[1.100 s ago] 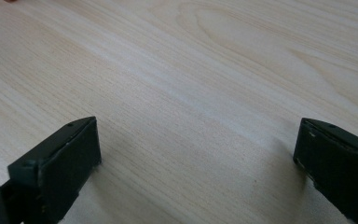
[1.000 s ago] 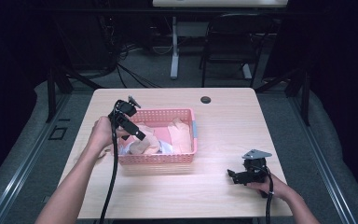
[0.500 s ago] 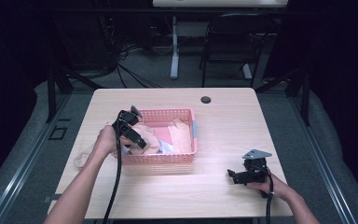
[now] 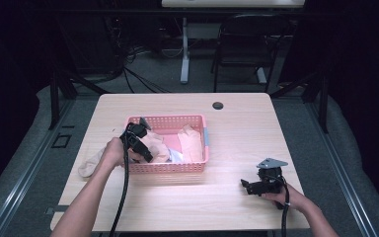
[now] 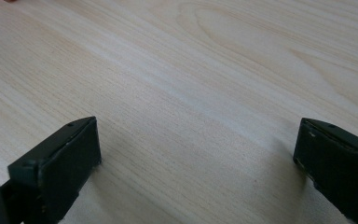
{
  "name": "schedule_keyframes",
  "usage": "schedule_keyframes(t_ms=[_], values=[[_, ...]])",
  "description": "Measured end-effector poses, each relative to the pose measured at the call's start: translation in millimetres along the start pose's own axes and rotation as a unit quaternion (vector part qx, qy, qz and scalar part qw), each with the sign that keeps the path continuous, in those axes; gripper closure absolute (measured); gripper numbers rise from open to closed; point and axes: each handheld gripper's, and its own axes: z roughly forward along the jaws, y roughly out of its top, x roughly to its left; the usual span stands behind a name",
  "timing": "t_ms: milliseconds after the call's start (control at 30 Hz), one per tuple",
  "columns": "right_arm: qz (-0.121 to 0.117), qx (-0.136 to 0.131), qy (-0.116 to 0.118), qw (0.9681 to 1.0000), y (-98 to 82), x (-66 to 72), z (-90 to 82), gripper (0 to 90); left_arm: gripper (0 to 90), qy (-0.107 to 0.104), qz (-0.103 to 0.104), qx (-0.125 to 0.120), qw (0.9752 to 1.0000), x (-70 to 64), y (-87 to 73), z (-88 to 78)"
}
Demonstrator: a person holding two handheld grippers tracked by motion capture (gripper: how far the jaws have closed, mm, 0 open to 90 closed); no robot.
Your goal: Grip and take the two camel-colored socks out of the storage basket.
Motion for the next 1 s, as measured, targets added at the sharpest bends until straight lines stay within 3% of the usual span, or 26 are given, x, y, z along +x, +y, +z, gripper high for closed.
schedule_keyframes(t_ms=[233, 333, 733, 1000], values=[[0.000, 0.000, 0.000, 1.0000, 0.0, 0.0, -0.1, 0.0, 70.6, -0.005, 0.003, 0.000, 1.0000, -1.7, -1.3, -3.2], [0.000, 0.000, 0.000, 1.0000, 0.0, 0.0, -0.1, 0.0, 75.8, 0.002, 0.005, -0.003, 1.0000, -2.2, -0.9, -6.3], [0.001, -0.001, 0.000, 1.0000, 0.0, 0.2, 0.1, 0.0, 77.8, 0.026, 0.025, -0.041, 0.9985, -11.0, 6.4, -44.8], [0.001, -0.002, 0.002, 1.0000, 0.0, 0.4, 0.1, 0.0, 77.9, 0.039, 0.037, -0.051, 0.9973, -14.9, 12.4, -69.8]])
